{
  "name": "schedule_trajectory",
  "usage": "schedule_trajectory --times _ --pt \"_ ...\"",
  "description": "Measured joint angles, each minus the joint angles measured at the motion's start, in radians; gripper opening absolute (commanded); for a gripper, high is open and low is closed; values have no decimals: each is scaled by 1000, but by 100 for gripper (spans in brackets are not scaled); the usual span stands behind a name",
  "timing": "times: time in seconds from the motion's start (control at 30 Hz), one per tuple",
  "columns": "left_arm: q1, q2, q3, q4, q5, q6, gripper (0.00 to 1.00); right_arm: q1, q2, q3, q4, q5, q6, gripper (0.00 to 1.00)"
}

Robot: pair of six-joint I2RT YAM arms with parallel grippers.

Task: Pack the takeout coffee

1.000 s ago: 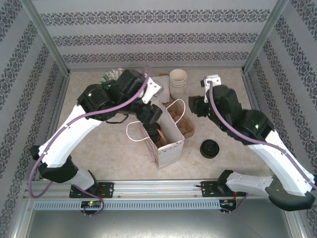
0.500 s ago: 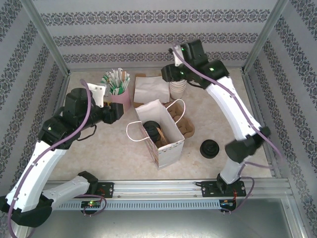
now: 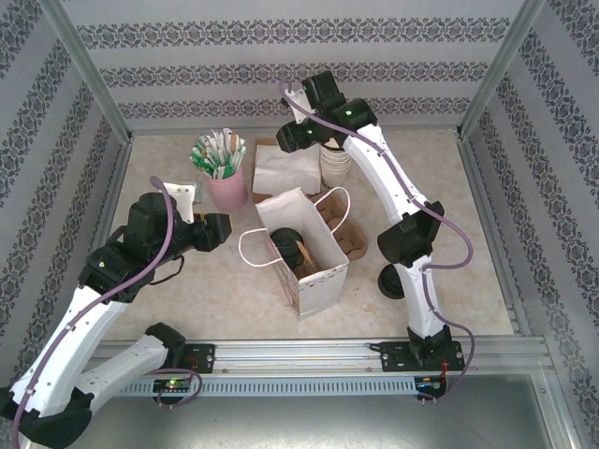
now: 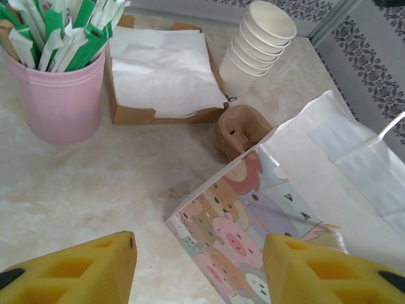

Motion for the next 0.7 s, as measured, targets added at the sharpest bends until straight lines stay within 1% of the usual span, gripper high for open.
schedule_trajectory --times 0.37,0.6,0.7 --pt "0 -64 -103 38 -3 -47 56 0 104 0 1 -26 0 51" --pt "0 -90 -138 51 -5 -66 56 0 190 1 8 -36 1 52" --pt "0 -96 -153 52 -7 -72 56 0 221 7 17 -39 5 54"
